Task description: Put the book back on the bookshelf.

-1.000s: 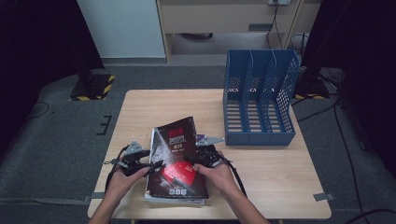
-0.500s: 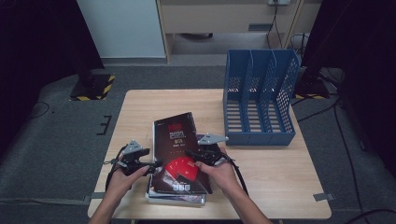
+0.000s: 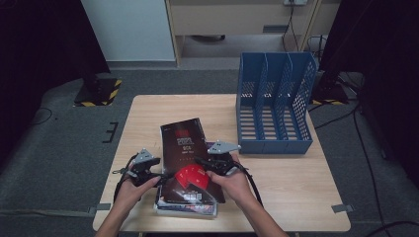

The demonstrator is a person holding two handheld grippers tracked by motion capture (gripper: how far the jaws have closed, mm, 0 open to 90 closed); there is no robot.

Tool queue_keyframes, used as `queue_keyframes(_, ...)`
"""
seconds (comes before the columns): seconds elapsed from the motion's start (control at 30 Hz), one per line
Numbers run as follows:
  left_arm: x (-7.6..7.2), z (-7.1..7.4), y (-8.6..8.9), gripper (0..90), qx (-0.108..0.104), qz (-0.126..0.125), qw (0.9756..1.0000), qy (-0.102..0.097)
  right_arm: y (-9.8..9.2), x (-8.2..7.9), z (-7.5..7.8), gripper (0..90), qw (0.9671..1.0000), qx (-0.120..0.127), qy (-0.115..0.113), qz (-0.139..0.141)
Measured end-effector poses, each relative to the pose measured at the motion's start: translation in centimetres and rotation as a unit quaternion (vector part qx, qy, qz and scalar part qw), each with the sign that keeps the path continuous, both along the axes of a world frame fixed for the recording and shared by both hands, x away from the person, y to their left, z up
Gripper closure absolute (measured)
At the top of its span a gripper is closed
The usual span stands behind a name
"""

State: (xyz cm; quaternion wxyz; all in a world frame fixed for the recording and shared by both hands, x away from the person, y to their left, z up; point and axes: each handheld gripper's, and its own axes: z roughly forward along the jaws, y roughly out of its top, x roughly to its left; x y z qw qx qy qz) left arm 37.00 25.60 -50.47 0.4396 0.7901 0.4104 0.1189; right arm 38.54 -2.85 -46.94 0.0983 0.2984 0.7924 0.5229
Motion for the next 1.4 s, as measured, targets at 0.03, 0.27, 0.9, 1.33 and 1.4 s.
queue_keyframes(0.03, 0.0, 0.0, 0.0, 10.9, -0.001, -0.001, 1.0, 0.001, 0.0, 0.0, 0.0, 83.3, 1.0, 0.0, -0.001, 0.001)
queue_keyframes(0.27, 0.1, -0.1, -0.2, 9.5, 0.004, -0.004, 1.0, 0.003, -0.1, -0.3, 0.7, 84.1, 0.9997, 0.014, -0.022, 0.004)
queue_keyframes(0.9, 0.3, 0.0, -0.4, 15.8, -0.012, -0.02, 0.9997, -0.007, 0.1, -0.8, 1.6, 86.1, 0.9971, 0.036, -0.063, 0.024)
queue_keyframes(1.33, 0.3, 0.4, 0.1, 20.5, -0.03, -0.012, 0.9993, -0.021, 0.1, -0.9, 2.0, 86.3, 0.9956, 0.051, -0.071, 0.032)
queue_keyframes(1.4, 0.4, 0.4, 0.0, 20.1, -0.03, -0.015, 0.9992, -0.021, 0.2, -0.9, 2.1, 86.4, 0.9954, 0.053, -0.072, 0.034)
